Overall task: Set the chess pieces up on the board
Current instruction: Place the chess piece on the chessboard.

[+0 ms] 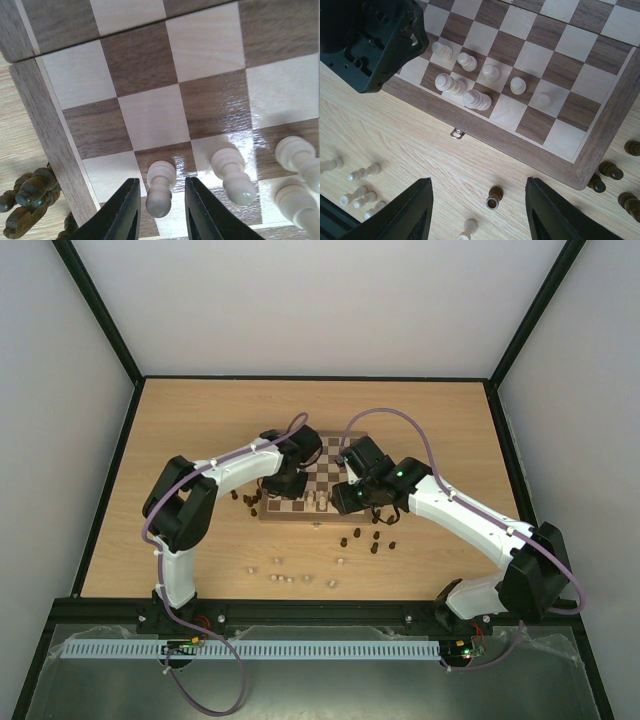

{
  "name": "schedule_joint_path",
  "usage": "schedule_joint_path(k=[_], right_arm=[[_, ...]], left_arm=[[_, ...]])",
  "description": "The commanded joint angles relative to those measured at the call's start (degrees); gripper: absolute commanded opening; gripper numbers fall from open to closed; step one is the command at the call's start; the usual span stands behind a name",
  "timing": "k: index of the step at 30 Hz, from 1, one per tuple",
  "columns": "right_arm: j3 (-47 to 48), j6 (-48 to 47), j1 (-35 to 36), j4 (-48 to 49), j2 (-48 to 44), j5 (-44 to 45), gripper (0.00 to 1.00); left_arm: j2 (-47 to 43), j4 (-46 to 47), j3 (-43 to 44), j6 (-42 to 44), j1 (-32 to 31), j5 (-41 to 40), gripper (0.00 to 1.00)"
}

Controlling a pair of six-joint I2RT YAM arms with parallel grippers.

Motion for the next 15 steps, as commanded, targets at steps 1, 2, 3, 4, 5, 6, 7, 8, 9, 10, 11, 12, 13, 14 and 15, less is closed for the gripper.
schedule_joint_path(k=[1,2,3,4,5,6,7,8,9,10,11,12,13,14,15], right_arm=[[-0.56,-0.51,0.36,-0.45,-0.93,-0.36,0.52],[-0.58,-0.51,0.41,-0.41,-0.93,-0.26,0.52],[-0.55,-0.51,0.43,-0.47,-0.89,-0.26,0.52],[-0.53,-0.5,0.46,-0.47,-0.86,-0.32,0.52],[-0.53,-0.51,0.41,-0.37,-0.97,-0.34,0.52],[-0.55,-0.45,0.41,-0.4,-0.97,-0.12,0.52],[-0.53,-0.45,0.46,-0.48,-1.02,-0.05,0.52],[-0.5,-0.51,0.39,-0.49,-1.1,0.0,0.52],[-0.54,-0.51,0.42,-0.49,-1.11,0.15,0.52],[-0.49,-0.51,0.41,-0.49,-1.03,0.36,0.52],[-0.45,-0.54,0.45,-0.56,-0.9,0.47,0.53],[-0.37,-0.51,0.45,-0.58,-0.67,0.64,0.53],[-0.32,-0.51,0.4,-0.7,-0.48,0.85,0.53],[-0.35,-0.47,0.45,-0.75,-0.33,0.92,0.53],[-0.47,-0.43,0.44,-0.69,-0.2,1.05,0.54]], left_arm=[[-2.47,-3.11,3.19,-0.77,-0.46,-0.3,0.29],[-2.85,-3.48,3.51,-0.79,-0.46,-0.39,0.3],[-3.19,-3.82,3.78,-0.89,-0.46,-0.48,0.31],[-3.54,-4.2,4.12,-0.94,-0.46,-0.61,0.31],[-3.9,-4.51,4.4,-1.04,-0.46,-0.79,0.31],[-4.34,-4.84,4.66,-1.15,-0.46,-1.05,0.33],[-4.9,-5.25,4.94,-1.32,-0.46,-1.41,0.34],[-5.93,-5.52,5.07,-1.48,-0.46,-1.71,0.36],[-6.87,-5.68,5.16,-1.61,-0.44,-2.09,0.37],[-7.82,-5.84,5.13,-1.89,-0.46,-2.46,0.38],[-9.0,-5.96,4.99,-2.11,-0.39,-2.95,0.4],[-10.13,-6.08,4.93,-2.4,-0.37,-3.41,0.42],[-11.29,-6.2,4.88,-2.67,-0.37,-3.73,0.44],[-12.67,-6.19,4.73,-2.93,-0.37,-3.89,0.47],[-14.21,-5.91,4.25,-3.2,-0.43,-3.99,0.5]])
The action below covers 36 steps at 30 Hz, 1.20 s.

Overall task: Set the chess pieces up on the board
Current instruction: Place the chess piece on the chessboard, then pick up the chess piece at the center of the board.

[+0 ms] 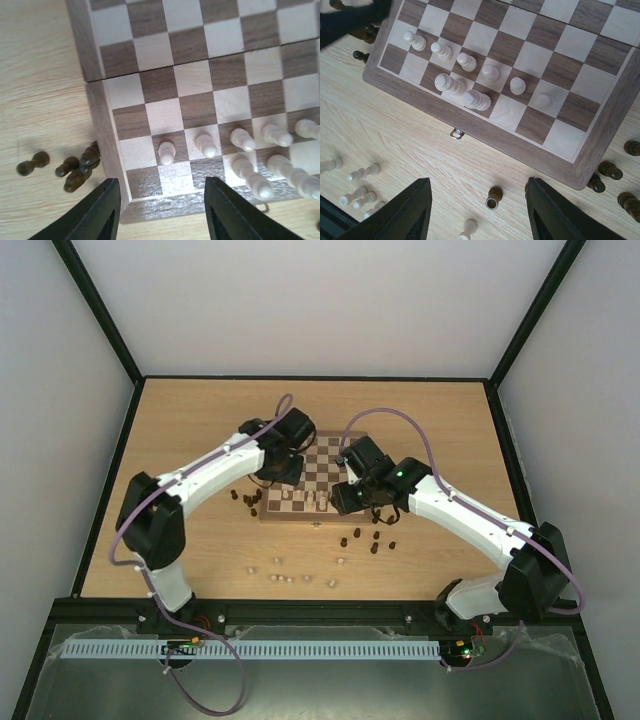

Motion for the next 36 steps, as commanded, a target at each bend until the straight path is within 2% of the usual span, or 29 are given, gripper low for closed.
schedule_joint_path(k=[1,5,8,10,13,15,16,20,26,32,34,36], right_arm=[[-0.53,-0.43,0.41,-0.63,0.03,0.93,0.56],[-0.65,-0.43,0.4,-0.62,1.11,1.04,0.62],[-0.58,-0.59,0.67,-0.74,2.22,0.83,0.69],[-0.11,-0.49,1.51,-1.14,2.99,1.01,0.78],[0.93,0.29,4.02,-2.4,4.06,3.05,1.0],[1.63,1.36,5.93,-3.09,4.65,3.89,0.99],[1.85,1.94,6.93,-3.27,4.85,4.09,0.99],[2.86,4.67,13.24,-3.47,5.85,5.47,1.0],[6.05,6.87,22.92,-4.13,9.18,8.0,0.73],[8.31,6.1,29.32,-3.29,14.3,7.0,0.58],[8.68,5.63,30.48,-3.3,16.19,6.78,0.49],[8.89,5.28,31.51,-3.34,17.85,6.95,0.46]], left_arm=[[-8.07,-1.76,0.25,-1.77,-0.21,-1.92,0.53],[-17.75,3.64,-7.28,-1.91,-0.39,-0.06,0.67],[-25.0,7.33,-13.02,-3.7,-0.59,1.42,0.7],[-29.41,9.94,-16.61,-4.98,-0.71,2.82,0.74],[-35.24,12.9,-21.57,-6.38,-1.0,3.47,0.83],[-38.15,13.87,-24.25,-6.87,-1.1,3.29,0.96],[-39.76,14.15,-25.35,-6.95,-1.1,3.09,0.99],[-43.83,14.6,-28.24,-7.81,-1.09,3.15,0.99],[-51.68,12.73,-30.7,-9.59,-1.1,1.38,0.99],[-60.58,12.4,-33.21,-12.9,-1.1,-1.7,0.99],[-62.76,12.12,-34.14,-13.83,-1.1,-2.3,0.99],[-64.94,11.98,-35.23,-14.6,-1.05,-2.59,0.99]])
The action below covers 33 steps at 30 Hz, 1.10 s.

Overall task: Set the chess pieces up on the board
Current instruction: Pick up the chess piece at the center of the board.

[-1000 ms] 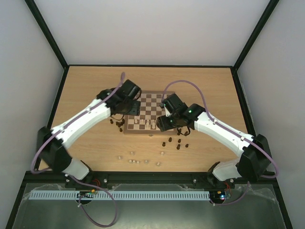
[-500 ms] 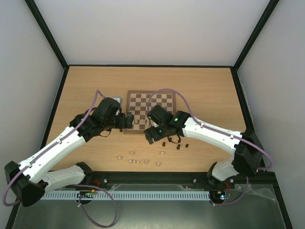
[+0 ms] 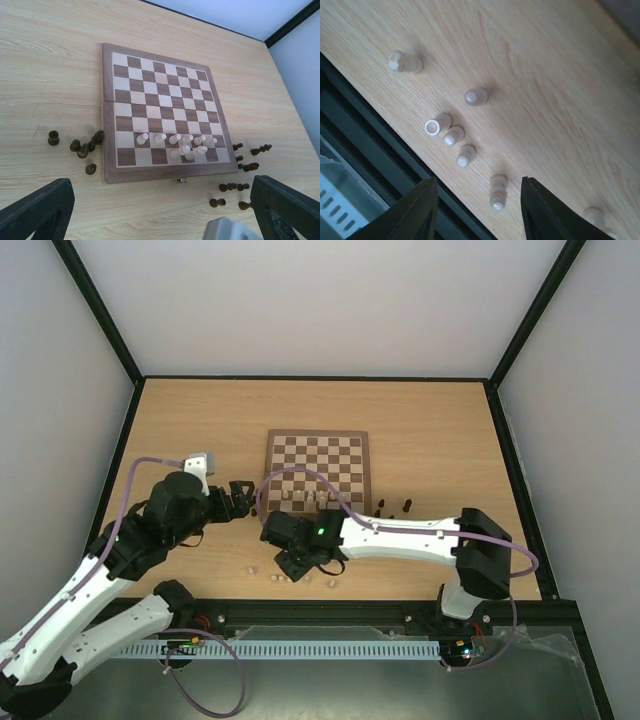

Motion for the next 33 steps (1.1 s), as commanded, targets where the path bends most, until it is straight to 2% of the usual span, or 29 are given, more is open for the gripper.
schedule_joint_path(k=[1,12,16,21,33], right_arm=[[1.63,-0.79,2.12,-2.49,3.71,0.86,0.45],[0.72,-1.4,3.12,-1.15,7.97,0.52,0.32],[0.75,-1.71,3.54,-0.65,8.94,-0.25,0.32],[1.03,-1.93,4.06,-0.65,10.16,-0.66,0.38],[1.52,-2.1,4.21,-0.04,12.41,-0.75,0.36]], left_arm=[[-3.7,-0.84,-2.62,-2.95,-0.11,-2.13,0.99],[-5.62,-2.02,-3.71,-4.01,-0.11,-3.05,1.0],[-4.67,-1.43,-4.17,-3.9,-0.08,-2.67,1.0],[-3.87,-1.03,-4.58,-4.0,-0.09,-2.65,0.99],[-4.94,-2.11,-4.11,-4.09,-0.11,-3.29,1.0]])
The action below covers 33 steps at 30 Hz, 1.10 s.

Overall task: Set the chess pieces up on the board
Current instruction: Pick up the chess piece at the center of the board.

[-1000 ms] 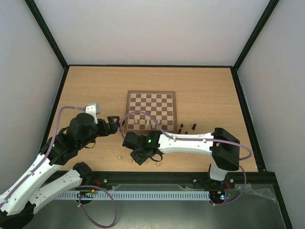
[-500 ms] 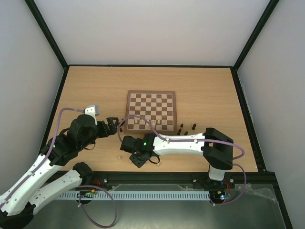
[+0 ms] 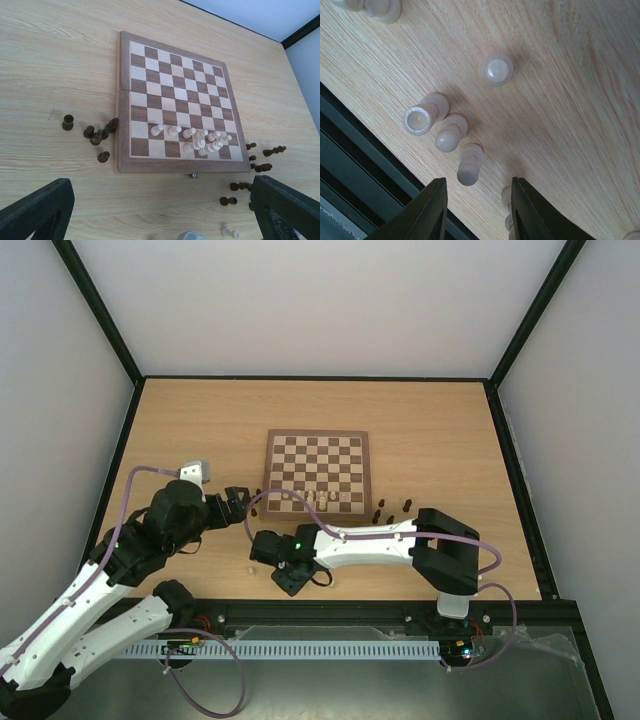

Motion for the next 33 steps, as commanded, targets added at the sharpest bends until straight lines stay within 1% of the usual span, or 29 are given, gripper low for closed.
schedule_joint_path(k=[1,17,20,28,33], right_arm=[[1.28,-0.77,0.57,-0.7,1.68,-0.27,0.36],[2.43,-1.19,0.57,-0.21,3.42,-0.51,0.29],[2.6,-1.32,0.57,-0.18,3.77,-0.59,0.26],[2.43,-1.32,0.57,-0.03,4.27,-0.8,0.25],[2.38,-1.33,0.58,-0.17,4.43,-0.65,0.17]], left_arm=[[-0.8,-0.71,0.08,-0.47,-0.11,-1.17,0.99],[-1.19,-0.75,-0.02,-0.48,-0.06,-1.37,0.99],[-1.23,-0.74,0.0,-0.43,-0.11,-1.37,0.99],[-1.03,-0.73,-0.09,-0.35,-0.11,-1.28,1.0],[-0.94,-0.65,-0.11,-0.3,-0.11,-1.28,0.99]])
